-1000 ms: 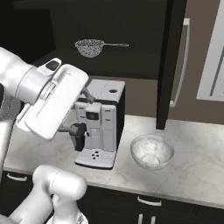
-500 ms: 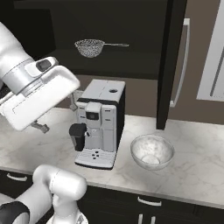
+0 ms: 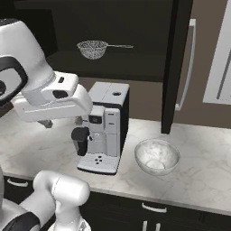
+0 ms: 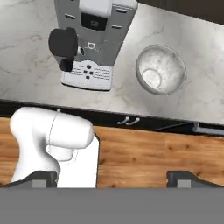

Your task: Open the cabinet and setup a tea strainer by placing it in the bowl upright.

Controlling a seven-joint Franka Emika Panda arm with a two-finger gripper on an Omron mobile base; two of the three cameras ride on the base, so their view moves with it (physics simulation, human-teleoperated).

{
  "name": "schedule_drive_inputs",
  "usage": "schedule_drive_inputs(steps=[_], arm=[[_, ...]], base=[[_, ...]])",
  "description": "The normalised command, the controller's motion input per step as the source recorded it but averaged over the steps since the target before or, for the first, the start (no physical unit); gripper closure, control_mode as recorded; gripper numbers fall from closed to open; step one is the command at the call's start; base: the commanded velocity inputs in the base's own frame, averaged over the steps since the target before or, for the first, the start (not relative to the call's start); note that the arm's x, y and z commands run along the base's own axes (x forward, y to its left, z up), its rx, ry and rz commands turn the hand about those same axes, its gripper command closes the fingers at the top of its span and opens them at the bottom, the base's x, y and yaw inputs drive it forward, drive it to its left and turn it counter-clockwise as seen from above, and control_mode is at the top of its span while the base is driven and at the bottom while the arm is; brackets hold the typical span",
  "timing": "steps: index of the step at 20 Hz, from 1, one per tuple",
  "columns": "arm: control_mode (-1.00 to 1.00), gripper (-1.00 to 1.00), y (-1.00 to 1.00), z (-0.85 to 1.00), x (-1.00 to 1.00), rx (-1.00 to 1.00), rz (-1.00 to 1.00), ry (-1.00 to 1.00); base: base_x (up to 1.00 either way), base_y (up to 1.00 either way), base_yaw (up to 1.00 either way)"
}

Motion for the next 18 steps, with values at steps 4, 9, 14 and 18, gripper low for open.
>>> schedule_drive_inputs(steps=[4,9,14,18], arm=[[-1.00,-1.00,0.00,-0.31,0.24,0.19,-0.15,-0.68],[-1.00,-1.00,-0.08,-0.01,0.10,-0.06,0.00,-0.55],[-1.00,-1.00,-0.03,0.03,0.08,-0.19,0.00,-0.40],[-1.00,-1.00,0.00,0.11,0.02,-0.22,0.00,-0.34]], base=[[0.00,0.00,0.00],[0.00,0.00,0.00],[0.00,0.00,0.00],[0.00,0.00,0.00]])
